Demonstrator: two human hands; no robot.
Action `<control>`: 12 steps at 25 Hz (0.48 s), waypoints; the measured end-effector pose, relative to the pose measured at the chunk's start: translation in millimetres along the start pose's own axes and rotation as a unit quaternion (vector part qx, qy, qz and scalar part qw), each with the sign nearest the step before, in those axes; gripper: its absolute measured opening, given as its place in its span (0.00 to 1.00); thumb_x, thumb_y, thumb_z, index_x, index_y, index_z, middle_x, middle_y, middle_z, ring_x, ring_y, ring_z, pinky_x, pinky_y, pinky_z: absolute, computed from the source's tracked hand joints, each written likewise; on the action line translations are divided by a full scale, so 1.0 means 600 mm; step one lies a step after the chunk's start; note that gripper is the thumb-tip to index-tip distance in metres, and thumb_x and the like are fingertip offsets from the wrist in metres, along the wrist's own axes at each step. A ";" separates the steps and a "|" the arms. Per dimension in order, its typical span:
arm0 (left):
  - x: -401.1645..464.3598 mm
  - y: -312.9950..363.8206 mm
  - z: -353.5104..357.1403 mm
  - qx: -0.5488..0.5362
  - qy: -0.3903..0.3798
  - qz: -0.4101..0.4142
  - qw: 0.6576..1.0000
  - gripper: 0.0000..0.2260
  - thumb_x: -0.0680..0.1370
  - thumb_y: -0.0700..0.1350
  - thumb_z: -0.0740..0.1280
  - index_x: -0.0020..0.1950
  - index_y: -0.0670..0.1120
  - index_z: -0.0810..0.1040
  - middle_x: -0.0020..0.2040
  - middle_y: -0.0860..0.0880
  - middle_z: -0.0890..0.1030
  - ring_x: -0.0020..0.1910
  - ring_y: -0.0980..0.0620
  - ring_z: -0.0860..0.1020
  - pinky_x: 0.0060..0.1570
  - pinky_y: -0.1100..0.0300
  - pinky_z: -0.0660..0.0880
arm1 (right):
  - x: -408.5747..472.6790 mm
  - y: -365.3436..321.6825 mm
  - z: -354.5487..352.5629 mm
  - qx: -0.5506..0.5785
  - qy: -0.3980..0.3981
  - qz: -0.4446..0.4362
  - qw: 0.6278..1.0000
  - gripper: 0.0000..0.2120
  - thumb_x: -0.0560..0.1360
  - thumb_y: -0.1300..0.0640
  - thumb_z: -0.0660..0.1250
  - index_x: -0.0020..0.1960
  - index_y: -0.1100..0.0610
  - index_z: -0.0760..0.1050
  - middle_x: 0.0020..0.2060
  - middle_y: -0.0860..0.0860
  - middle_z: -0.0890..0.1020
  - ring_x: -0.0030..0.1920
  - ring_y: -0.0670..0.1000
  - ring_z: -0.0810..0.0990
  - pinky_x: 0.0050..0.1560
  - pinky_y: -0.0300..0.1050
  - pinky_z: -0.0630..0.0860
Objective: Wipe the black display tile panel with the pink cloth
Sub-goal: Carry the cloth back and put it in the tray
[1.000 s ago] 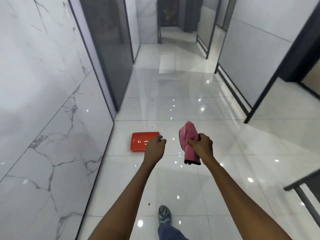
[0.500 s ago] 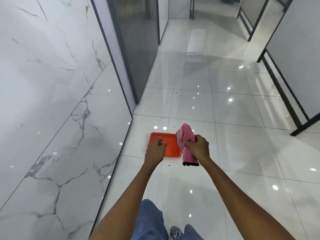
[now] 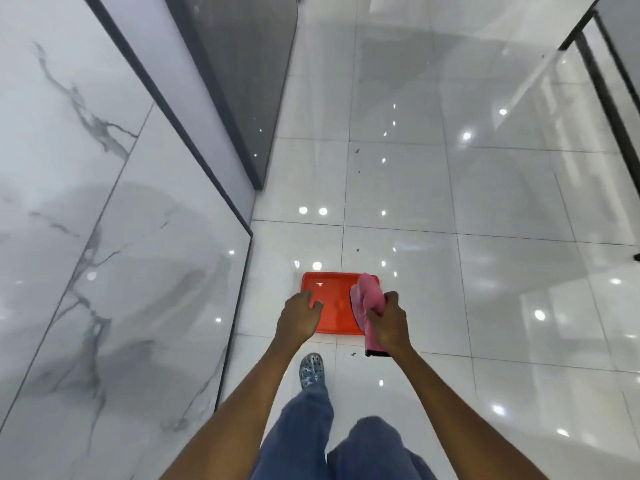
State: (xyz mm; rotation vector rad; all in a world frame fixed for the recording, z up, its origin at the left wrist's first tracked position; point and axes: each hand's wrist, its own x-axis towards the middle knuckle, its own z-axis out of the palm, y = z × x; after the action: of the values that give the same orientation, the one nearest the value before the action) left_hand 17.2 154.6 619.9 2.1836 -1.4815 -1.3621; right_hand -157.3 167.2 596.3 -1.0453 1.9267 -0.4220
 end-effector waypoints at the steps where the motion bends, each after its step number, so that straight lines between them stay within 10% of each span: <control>1: 0.052 -0.002 -0.001 0.013 -0.013 -0.005 1.000 0.12 0.80 0.46 0.61 0.60 0.41 0.75 0.60 0.40 0.77 0.57 0.45 0.75 0.56 0.55 0.70 | 0.046 -0.002 0.019 -0.014 -0.005 0.005 1.000 0.13 0.77 0.62 0.64 0.58 0.64 0.66 0.51 0.61 0.78 0.46 0.59 0.79 0.40 0.43 0.72; 12: 0.500 -0.154 0.201 0.026 -0.061 -0.091 0.994 0.16 0.79 0.48 0.63 0.65 0.46 0.75 0.63 0.47 0.77 0.60 0.46 0.76 0.61 0.54 0.71 | 0.457 0.187 0.285 -0.094 -0.090 0.053 0.990 0.11 0.75 0.63 0.64 0.56 0.62 0.67 0.42 0.55 0.77 0.44 0.61 0.80 0.44 0.57 0.77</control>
State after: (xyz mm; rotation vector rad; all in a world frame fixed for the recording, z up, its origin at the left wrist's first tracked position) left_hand 12.7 -2.4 322.8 2.3571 -1.4019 -1.5549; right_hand -144.5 31.5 282.4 -1.0568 1.8743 -0.0841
